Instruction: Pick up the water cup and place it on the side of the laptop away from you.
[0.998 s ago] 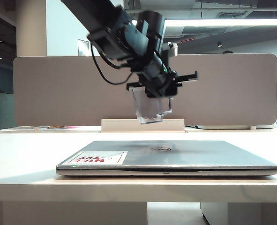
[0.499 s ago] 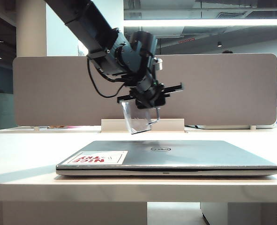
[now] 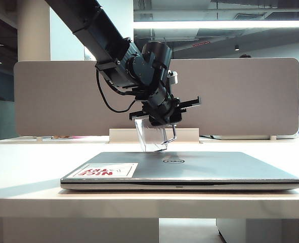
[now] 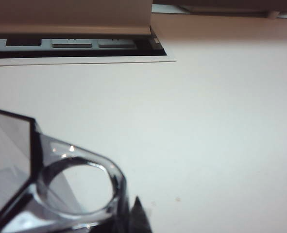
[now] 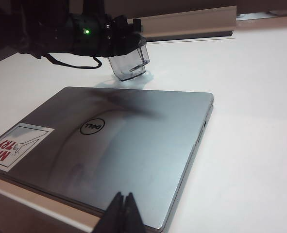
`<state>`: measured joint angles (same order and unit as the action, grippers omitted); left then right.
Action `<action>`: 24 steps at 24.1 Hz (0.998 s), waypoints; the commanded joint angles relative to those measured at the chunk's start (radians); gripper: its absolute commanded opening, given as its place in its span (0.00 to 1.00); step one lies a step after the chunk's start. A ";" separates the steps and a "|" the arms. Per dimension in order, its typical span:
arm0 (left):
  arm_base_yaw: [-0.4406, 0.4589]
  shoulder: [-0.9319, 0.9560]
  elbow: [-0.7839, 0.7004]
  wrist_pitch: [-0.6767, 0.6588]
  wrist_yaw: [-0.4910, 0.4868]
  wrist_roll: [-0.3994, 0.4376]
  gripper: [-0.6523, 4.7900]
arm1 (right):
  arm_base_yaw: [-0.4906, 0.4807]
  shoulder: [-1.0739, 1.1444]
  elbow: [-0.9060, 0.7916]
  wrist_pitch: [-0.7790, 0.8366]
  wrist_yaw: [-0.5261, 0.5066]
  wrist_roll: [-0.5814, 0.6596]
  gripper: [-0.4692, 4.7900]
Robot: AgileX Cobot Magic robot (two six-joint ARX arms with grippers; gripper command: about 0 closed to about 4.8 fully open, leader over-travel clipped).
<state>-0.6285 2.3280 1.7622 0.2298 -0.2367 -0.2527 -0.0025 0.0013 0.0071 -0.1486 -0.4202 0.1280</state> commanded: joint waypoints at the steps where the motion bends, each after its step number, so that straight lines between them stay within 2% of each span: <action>1: -0.006 0.010 0.006 0.017 -0.005 0.001 0.11 | 0.001 -0.002 -0.004 0.011 -0.001 0.003 0.07; 19: -0.025 0.014 0.007 0.003 -0.003 0.002 0.12 | 0.001 -0.002 -0.004 0.011 -0.001 0.004 0.07; 21: -0.026 0.015 0.007 0.003 -0.003 0.002 0.17 | 0.001 -0.002 -0.004 0.011 -0.002 0.004 0.07; 24: -0.026 0.015 0.007 0.003 -0.003 0.002 0.17 | 0.001 -0.002 -0.004 0.011 -0.001 0.004 0.07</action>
<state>-0.6518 2.3425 1.7645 0.2272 -0.2428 -0.2516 -0.0025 0.0013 0.0067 -0.1486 -0.4202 0.1280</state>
